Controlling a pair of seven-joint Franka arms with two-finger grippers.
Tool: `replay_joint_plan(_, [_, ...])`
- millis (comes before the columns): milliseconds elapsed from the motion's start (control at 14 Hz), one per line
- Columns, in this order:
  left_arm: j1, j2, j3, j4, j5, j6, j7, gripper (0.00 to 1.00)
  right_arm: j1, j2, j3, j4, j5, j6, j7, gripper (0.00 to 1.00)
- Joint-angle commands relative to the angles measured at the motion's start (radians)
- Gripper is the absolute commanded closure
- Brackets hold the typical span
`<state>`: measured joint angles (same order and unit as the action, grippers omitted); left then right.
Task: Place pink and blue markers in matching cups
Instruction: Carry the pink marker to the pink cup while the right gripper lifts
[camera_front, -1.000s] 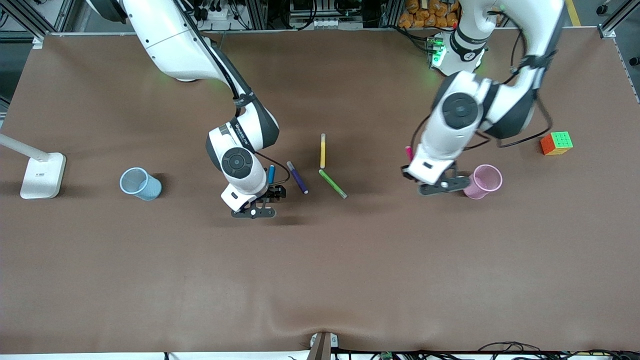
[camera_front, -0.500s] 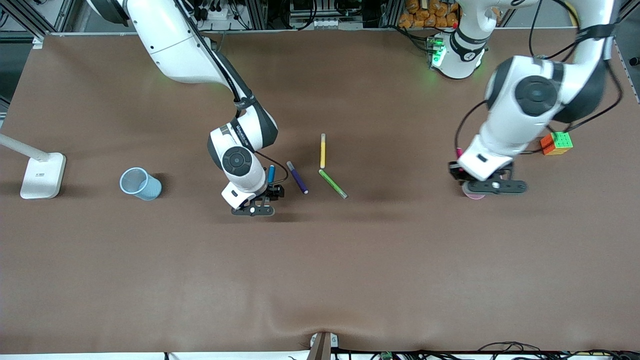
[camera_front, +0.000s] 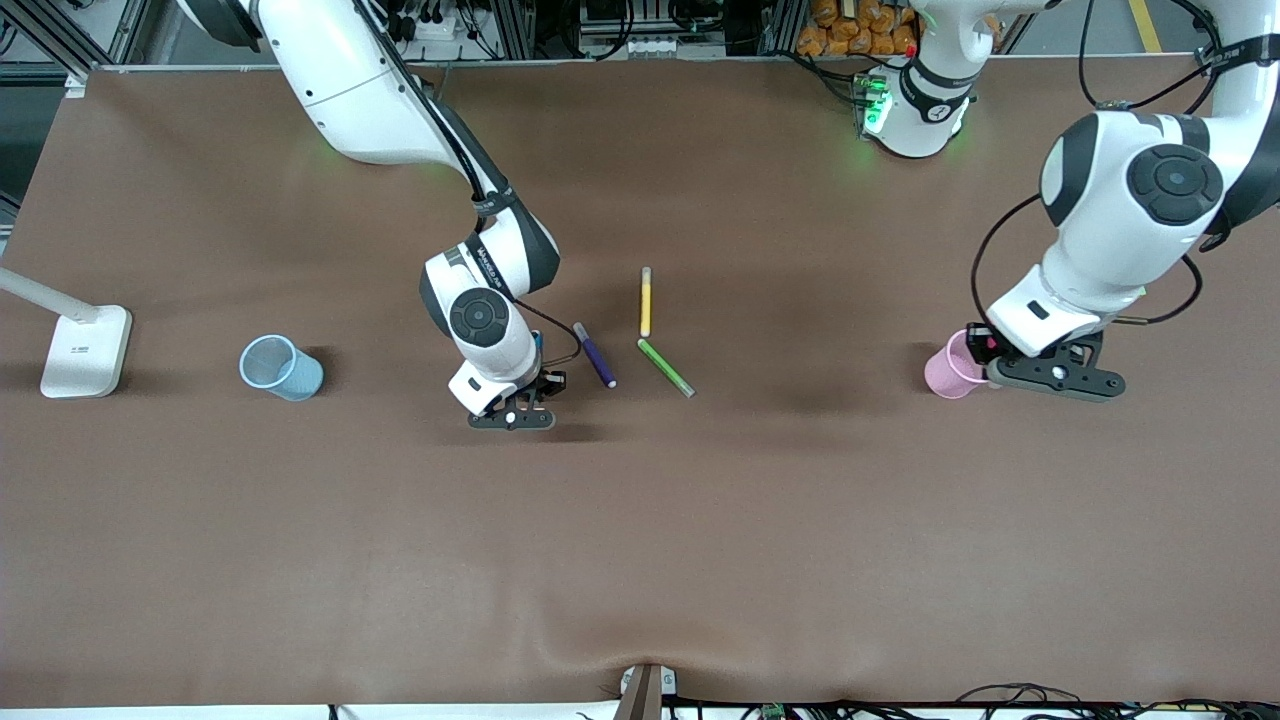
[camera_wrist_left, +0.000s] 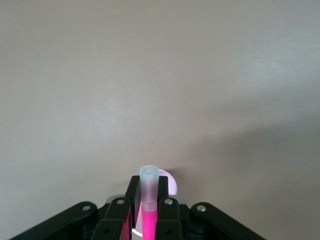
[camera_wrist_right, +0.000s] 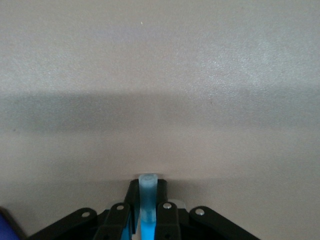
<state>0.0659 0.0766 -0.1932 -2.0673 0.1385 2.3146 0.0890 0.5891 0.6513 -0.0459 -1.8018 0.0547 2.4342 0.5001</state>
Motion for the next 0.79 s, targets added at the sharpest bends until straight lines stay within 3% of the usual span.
replay_joint_plan(0, [0.051, -0.049, -0.014, -0.132, 0.018, 0.142, 0.037, 1.00, -0.006, -0.056, -0.008, -0.011, -0.019, -0.012, -0.043, 1.00])
replay_joint_plan(214, [0.077, -0.057, -0.014, -0.239, 0.013, 0.332, 0.034, 1.00, -0.069, -0.131, -0.008, -0.011, -0.019, -0.029, -0.255, 1.00])
replay_joint_plan(571, [0.078, -0.052, -0.014, -0.333, 0.004, 0.451, 0.015, 1.00, -0.224, -0.234, 0.000, 0.006, 0.011, -0.104, -0.703, 1.00])
replay_joint_plan(714, [0.081, -0.037, -0.012, -0.352, 0.004, 0.508, 0.015, 1.00, -0.271, -0.257, 0.000, 0.006, 0.113, -0.121, -0.877, 1.00])
